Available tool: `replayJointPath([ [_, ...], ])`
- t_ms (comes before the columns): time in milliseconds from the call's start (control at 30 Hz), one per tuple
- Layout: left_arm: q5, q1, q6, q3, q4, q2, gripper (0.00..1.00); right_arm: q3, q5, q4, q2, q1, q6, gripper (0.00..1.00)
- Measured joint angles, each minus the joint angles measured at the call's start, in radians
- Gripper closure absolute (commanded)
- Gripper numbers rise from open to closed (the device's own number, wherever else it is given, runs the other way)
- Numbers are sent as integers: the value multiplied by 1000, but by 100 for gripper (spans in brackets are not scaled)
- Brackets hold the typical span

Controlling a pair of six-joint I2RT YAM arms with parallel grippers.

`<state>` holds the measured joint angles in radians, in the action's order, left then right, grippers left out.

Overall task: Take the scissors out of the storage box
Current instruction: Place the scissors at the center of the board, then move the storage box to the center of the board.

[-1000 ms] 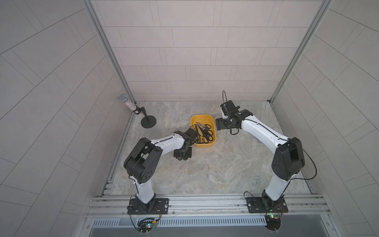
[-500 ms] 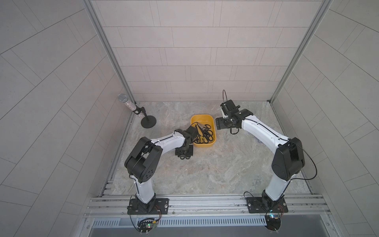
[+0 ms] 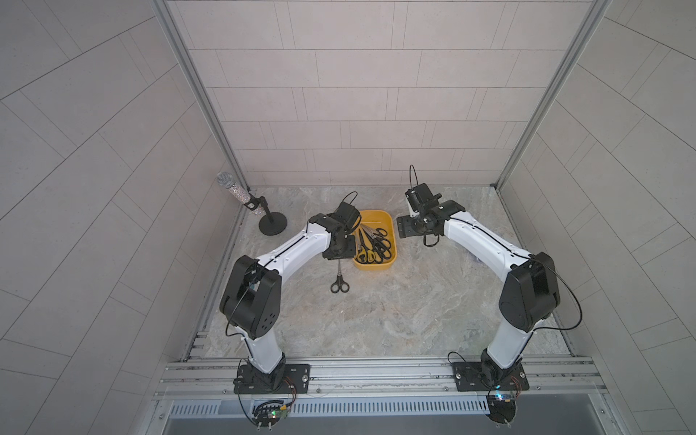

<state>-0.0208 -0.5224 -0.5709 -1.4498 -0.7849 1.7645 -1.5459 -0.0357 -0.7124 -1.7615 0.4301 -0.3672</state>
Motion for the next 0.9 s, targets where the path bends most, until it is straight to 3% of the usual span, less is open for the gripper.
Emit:
replayJointPath([
  [267, 24, 5, -6, -228, -14, 237, 60, 9, -11, 0, 11, -8, 0, 16],
  [500, 51, 10, -6, -261, -63, 340, 62, 17, -15, -2, 29, -12, 1, 16],
  [667, 54, 18, -8, -272, -66, 340, 90, 20, -13, -2, 35, -12, 0, 16],
  [900, 38, 22, -3, -292, -72, 353, 97, 21, 1, -2, 35, -12, 1, 16],
])
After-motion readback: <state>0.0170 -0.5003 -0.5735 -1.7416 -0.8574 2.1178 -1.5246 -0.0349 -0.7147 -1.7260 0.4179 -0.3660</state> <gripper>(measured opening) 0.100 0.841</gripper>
